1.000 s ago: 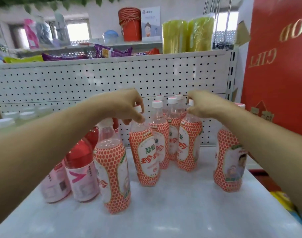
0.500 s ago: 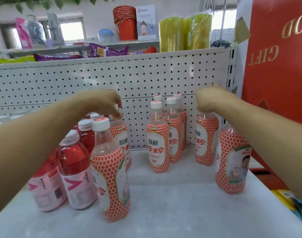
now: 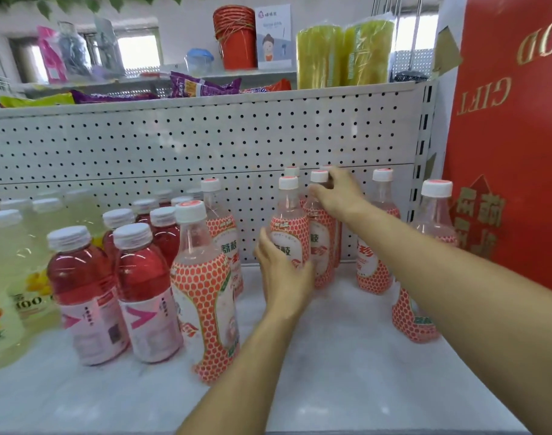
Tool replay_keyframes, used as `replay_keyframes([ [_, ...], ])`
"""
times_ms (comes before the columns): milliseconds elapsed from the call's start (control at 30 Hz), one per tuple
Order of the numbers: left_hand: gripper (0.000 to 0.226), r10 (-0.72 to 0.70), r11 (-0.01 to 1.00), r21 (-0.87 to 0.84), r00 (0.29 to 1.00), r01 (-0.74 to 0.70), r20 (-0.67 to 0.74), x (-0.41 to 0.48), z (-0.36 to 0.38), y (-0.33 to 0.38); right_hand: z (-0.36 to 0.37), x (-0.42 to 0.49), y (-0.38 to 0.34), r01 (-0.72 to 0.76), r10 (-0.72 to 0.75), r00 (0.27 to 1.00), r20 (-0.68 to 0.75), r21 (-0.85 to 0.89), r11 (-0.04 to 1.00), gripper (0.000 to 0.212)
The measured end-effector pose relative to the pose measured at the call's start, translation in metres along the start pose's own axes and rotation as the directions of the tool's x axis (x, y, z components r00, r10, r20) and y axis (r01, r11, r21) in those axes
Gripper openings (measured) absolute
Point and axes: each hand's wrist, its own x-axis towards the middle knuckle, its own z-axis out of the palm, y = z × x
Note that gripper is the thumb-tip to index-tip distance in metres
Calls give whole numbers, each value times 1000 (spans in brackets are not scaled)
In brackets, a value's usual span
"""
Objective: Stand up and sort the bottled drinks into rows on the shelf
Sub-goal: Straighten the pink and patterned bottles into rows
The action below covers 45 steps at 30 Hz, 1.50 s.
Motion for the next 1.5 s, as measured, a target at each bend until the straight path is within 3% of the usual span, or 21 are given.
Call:
replay_keyframes([
  [167,76,-33,999,-19,999,33,-19,14,8,-28,-9,3,-2,-52,52,998,21,-25,998,17],
  [300,87,10,999,-31,998,-12,-63,20,10,-29,-18,-3,4,-81,81,997,-11,-19,997,12],
  [400,97,20,999,-34,999,-21,-40,21,11,-37,-11,-25,16,-123,123,992,-21,12,992,44],
  [467,97,19,999,-30,1000,-19,4,18,11,-45,0,-43,25,-43,39,999,-34,-110,993,71],
  [533,95,12,999,-38,999,-10,38,16,11,-52,7,-50,32,21,-42,996,-74,-269,963,79],
  [633,92,-2,999,-43,999,4,48,17,12,-54,4,-41,30,-41,11,996,-89,-344,938,74],
  [867,79,-1,1000,-23,998,2,58,18,21,-49,-10,-29,24,-166,169,986,3,-178,970,67],
  [1100,83,-11,1000,-24,998,13,55,18,25,-47,-8,-32,22,-156,161,984,78,-71,985,63],
  [1300,96,-13,999,34,995,10,100,11,18,-37,-7,-42,20,-153,161,985,55,-134,979,75],
  [1400,101,10,997,76,991,-21,136,2,9,-24,-11,-57,13,-90,98,994,50,-143,986,78],
  [1500,104,72,988,124,982,-95,175,-13,-5,-6,-24,-78,-1,51,-48,999,17,-182,982,65],
])
